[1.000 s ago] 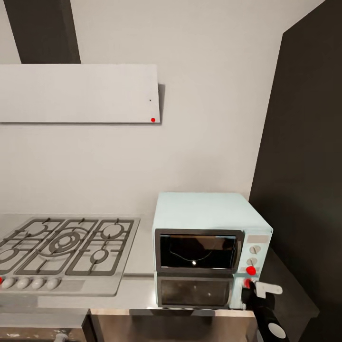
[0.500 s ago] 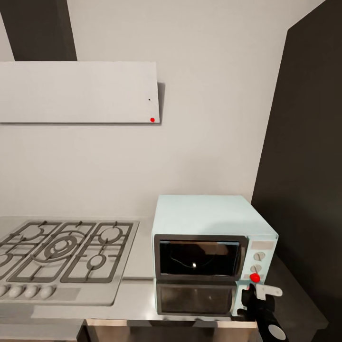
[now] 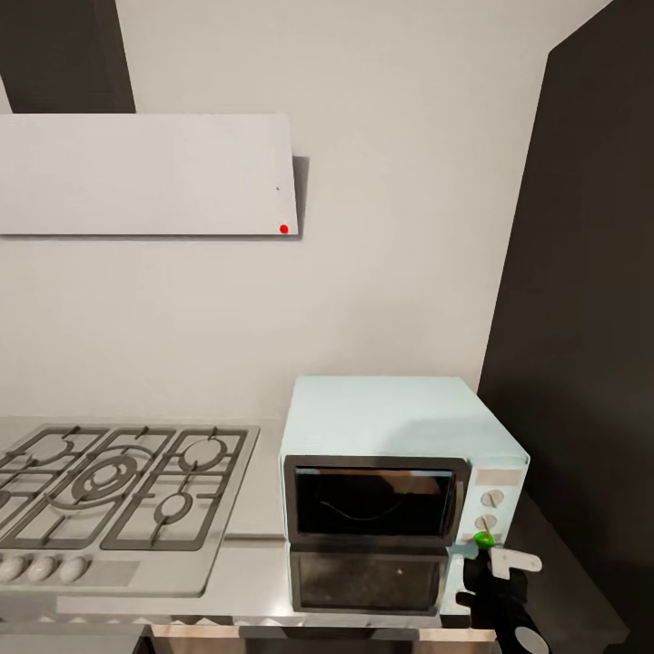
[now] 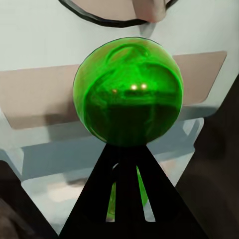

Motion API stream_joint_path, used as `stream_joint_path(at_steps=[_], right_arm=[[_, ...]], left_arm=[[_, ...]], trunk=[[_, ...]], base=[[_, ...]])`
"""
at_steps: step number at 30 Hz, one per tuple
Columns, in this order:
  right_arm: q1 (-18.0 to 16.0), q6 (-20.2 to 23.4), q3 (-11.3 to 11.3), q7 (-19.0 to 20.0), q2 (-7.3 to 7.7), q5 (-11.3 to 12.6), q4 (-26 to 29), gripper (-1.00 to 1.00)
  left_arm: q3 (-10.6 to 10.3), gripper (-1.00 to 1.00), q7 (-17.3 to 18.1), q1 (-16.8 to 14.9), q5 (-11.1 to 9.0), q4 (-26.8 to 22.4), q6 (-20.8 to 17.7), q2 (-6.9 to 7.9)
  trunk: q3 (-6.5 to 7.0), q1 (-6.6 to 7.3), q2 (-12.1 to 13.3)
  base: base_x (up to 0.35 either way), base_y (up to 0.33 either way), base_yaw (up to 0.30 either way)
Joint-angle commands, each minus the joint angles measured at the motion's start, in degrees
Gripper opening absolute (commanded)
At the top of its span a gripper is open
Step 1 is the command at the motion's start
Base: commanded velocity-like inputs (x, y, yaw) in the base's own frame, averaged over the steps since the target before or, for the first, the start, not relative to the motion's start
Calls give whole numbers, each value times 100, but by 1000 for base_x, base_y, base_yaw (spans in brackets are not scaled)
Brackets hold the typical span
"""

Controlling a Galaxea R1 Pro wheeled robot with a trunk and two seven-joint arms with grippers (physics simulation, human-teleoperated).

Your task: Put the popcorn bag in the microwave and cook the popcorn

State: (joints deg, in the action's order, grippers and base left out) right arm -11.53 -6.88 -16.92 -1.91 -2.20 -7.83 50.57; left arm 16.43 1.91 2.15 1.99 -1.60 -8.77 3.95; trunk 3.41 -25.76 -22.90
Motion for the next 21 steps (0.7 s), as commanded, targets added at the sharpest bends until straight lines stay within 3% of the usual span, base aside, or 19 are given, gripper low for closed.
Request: stream_joint_path(at_steps=[1, 11, 21], right_arm=[[-69, -15, -13, -11, -7, -70, 5, -100], [-69, -15, -13, -11, -8, -70, 5, -100], [-69, -15, -13, -11, -8, -70, 5, -100]], left_arm=[[36, 100, 20, 5, 21, -16, -37, 0], [36, 100, 20, 5, 21, -16, -37, 0], [36, 100, 20, 5, 21, -16, -37, -2]], trunk=[[2, -2, -2], [2, -2, -2], [2, -2, -2]], base=[[0, 0, 0], [-2, 0, 0], [-285, 0, 0]])
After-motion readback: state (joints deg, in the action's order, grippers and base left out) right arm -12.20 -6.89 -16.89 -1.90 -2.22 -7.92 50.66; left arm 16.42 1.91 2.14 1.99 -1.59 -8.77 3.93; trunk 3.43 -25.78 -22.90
